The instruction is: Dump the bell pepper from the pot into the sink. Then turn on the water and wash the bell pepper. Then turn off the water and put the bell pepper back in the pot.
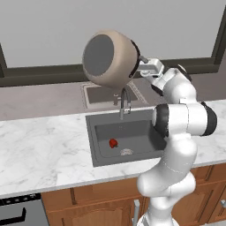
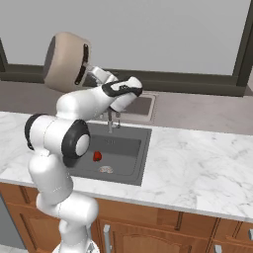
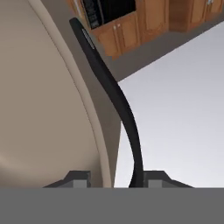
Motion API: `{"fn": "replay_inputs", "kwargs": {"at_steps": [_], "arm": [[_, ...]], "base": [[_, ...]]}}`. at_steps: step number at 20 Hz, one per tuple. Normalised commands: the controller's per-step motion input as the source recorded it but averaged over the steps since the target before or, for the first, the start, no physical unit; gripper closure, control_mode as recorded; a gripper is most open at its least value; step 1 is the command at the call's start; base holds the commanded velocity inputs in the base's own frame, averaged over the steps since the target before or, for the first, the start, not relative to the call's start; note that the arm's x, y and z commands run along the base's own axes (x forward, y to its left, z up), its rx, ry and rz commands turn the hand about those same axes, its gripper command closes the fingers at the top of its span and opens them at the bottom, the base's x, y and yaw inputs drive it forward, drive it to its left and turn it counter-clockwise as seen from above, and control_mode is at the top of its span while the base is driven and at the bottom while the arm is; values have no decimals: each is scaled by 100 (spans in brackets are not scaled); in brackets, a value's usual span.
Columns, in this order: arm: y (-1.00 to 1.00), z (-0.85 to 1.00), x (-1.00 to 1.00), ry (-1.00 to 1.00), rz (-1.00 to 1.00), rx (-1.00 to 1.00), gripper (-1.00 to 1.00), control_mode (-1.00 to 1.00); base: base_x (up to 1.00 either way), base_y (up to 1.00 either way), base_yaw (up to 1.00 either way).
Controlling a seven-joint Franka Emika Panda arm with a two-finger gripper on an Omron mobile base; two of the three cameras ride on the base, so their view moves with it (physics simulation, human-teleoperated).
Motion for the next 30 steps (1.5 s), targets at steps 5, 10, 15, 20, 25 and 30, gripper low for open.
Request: {"fn": "replay_inputs", "kwargs": {"at_steps": [5, 10, 15, 20, 25, 30], "arm": [[56, 22, -100, -26, 0, -20, 100, -100], [89, -4, -100, -26, 0, -35, 100, -100], [85, -23, -69, -25, -3, -43, 100, -100], [74, -22, -23, -21, -1, -44, 100, -100], [67, -26, -7, -15, 0, -44, 100, -100], [48, -45, 0, -7, 0, -42, 100, -100]], "base": [[0, 0, 0], [0, 0, 0], [0, 0, 0], [0, 0, 0], [0, 0, 0], [0, 0, 0]]}}
